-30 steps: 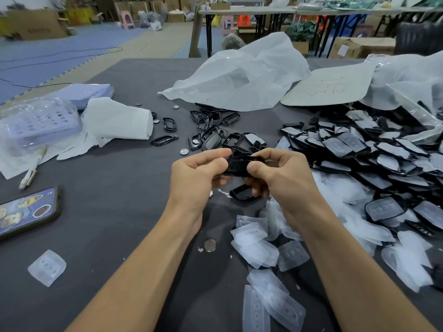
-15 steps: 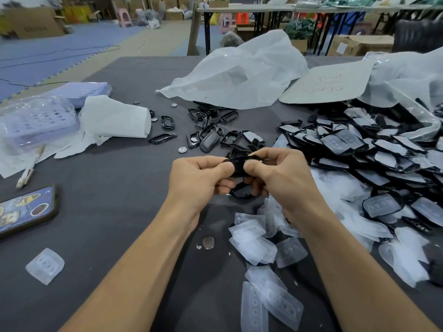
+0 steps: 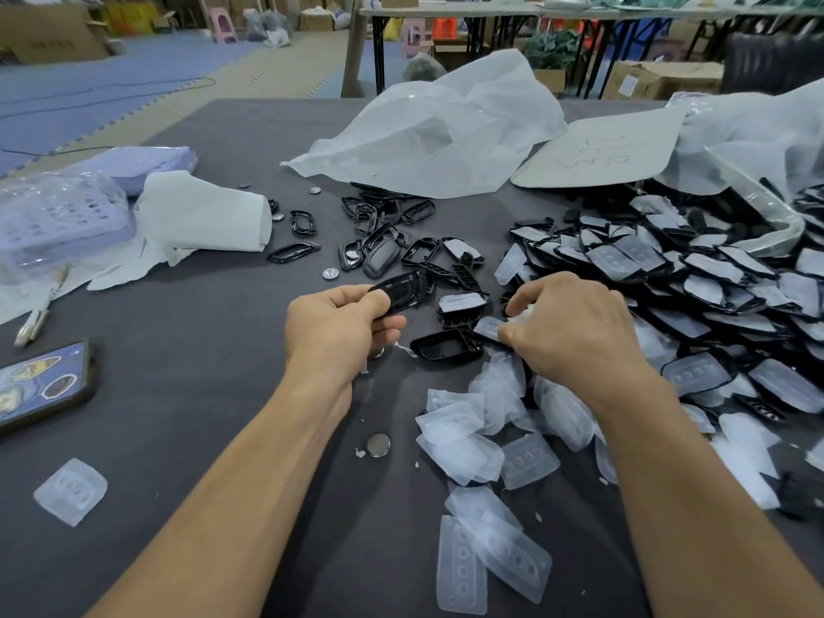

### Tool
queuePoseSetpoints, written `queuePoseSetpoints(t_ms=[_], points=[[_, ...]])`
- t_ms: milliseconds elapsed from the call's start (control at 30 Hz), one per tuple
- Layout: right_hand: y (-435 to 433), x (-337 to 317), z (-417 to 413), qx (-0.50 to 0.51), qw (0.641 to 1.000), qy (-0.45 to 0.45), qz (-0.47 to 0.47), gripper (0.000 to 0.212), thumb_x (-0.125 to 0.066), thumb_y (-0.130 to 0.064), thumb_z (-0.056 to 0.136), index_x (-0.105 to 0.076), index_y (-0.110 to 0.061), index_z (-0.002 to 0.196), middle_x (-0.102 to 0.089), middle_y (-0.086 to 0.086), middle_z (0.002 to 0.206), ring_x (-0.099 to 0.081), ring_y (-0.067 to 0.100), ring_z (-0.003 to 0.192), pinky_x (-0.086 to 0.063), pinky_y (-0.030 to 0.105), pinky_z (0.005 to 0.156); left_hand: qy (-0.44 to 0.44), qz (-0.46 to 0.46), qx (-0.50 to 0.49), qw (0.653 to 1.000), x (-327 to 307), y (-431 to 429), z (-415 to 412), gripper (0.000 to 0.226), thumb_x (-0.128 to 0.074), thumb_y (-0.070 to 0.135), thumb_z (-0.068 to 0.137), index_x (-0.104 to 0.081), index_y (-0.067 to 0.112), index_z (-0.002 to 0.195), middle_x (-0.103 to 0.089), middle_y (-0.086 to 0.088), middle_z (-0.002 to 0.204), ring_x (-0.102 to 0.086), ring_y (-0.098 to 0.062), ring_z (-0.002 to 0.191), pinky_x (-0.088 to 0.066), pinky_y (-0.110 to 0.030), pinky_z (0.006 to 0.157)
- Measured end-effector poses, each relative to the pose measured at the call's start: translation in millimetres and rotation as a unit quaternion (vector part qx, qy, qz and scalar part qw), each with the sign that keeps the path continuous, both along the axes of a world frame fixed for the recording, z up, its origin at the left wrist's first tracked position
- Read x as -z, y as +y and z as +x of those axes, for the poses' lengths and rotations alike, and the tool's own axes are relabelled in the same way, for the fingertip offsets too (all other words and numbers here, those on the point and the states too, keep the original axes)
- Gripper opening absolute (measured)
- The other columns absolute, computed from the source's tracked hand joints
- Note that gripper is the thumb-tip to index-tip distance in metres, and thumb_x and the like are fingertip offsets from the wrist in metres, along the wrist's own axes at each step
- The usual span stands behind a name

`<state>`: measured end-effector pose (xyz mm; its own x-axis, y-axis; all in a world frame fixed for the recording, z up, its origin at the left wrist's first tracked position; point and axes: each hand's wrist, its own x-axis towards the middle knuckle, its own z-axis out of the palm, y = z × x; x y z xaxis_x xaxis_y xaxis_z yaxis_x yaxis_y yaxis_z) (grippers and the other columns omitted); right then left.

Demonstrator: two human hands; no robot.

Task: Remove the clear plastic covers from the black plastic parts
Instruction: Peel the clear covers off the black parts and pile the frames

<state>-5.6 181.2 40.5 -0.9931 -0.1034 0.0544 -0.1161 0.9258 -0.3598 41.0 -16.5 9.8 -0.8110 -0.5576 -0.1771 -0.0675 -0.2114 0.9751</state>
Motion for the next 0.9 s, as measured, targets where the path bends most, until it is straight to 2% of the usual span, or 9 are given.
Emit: queuePoseSetpoints(t_ms=[133,200,267,333,467,633,700,800,900], points=[[7,-5,-2,0.027,0.993,0.033,-0.111,0.008,-0.075,-0.035,0.084,-0.078,-0.033,0.091,-0.064,-0.012,0.071,-0.067,0.023,0.089,-0.054,0.043,0.094,0.002,0.0,0.005,1.0,-1,1,0,0.01,-0.07,-0.003,0.092,-0.072,0.007,0.09,-0.074,-0.002,0.062,-0.073,-0.015,0.057,-0.06,-0.024,0.054],[14,-7,-5,0.037,0.994,0.038,-0.095,0.011,-0.075,-0.033,0.084,-0.077,-0.034,0.095,-0.058,-0.015,0.071,-0.066,0.023,0.092,-0.052,0.046,0.097,0.001,-0.002,0.009,1.0,-2,1,0,0.012,-0.07,-0.004,0.091,-0.074,0.008,0.09,-0.074,-0.004,0.064,-0.072,-0.015,0.057,-0.063,-0.026,0.058],[19,-6,-6,0.036,0.997,-0.003,-0.065,0.012,-0.077,-0.037,0.083,-0.075,-0.036,0.095,-0.052,-0.017,0.07,-0.065,0.022,0.095,-0.051,0.046,0.099,0.002,-0.003,0.014,1.0,-3,1,-1,0.016,-0.069,-0.005,0.091,-0.075,0.009,0.087,-0.075,-0.005,0.065,-0.071,-0.014,0.056,-0.062,-0.027,0.06],[19,-4,-7,0.044,0.996,-0.029,-0.072,0.01,-0.079,-0.038,0.081,-0.074,-0.036,0.089,-0.054,-0.017,0.072,-0.065,0.02,0.093,-0.054,0.043,0.094,0.001,-0.005,0.019,1.0,-4,3,0,0.018,-0.068,-0.006,0.09,-0.075,0.01,0.084,-0.074,-0.005,0.064,-0.07,-0.014,0.055,-0.062,-0.027,0.06],[20,-2,-9,0.082,0.992,0.023,-0.097,0.011,-0.08,-0.031,0.081,-0.073,-0.034,0.073,-0.068,-0.009,0.079,-0.066,0.02,0.085,-0.055,0.035,0.077,-0.001,-0.007,0.022,1.0,-5,5,1,0.019,-0.068,-0.007,0.09,-0.074,0.009,0.084,-0.073,-0.005,0.062,-0.07,-0.014,0.053,-0.062,-0.026,0.06],[20,-4,-8,0.107,0.981,0.076,-0.142,0.024,-0.069,-0.025,0.088,-0.07,-0.034,0.066,-0.071,-0.007,0.072,-0.067,0.023,0.078,-0.055,0.035,0.075,-0.005,-0.017,0.031,0.999,-5,6,1,0.019,-0.067,-0.007,0.09,-0.074,0.01,0.084,-0.074,-0.004,0.063,-0.07,-0.013,0.053,-0.059,-0.022,0.054],[17,-4,-6,0.107,0.974,0.109,-0.167,0.023,-0.063,-0.02,0.088,-0.074,-0.033,0.073,-0.073,-0.005,0.074,-0.069,0.025,0.078,-0.058,0.038,0.077,-0.005,-0.022,0.039,0.999,-5,7,2,0.02,-0.067,-0.007,0.09,-0.075,0.01,0.085,-0.074,-0.004,0.064,-0.069,-0.013,0.053,-0.058,-0.021,0.054],[10,-4,-4,0.093,0.951,0.168,-0.244,0.021,-0.064,-0.015,0.087,-0.079,-0.028,0.08,-0.072,-0.01,0.068,-0.071,0.019,0.072,-0.06,0.036,0.075,-0.002,-0.035,0.051,0.998,-4,9,2,0.019,-0.067,-0.007,0.091,-0.076,0.009,0.086,-0.076,-0.005,0.067,-0.069,-0.013,0.053,-0.059,-0.022,0.056],[4,-9,-3,0.065,0.896,0.105,-0.427,0.022,-0.072,-0.004,0.084,-0.078,-0.023,0.074,-0.072,-0.007,0.062,-0.068,0.01,0.056,-0.056,0.025,0.06,-0.005,-0.046,0.057,0.997,-3,11,2,0.018,-0.067,-0.007,0.091,-0.077,0.008,0.09,-0.077,-0.006,0.071,-0.069,-0.014,0.055,-0.061,-0.022,0.058]])
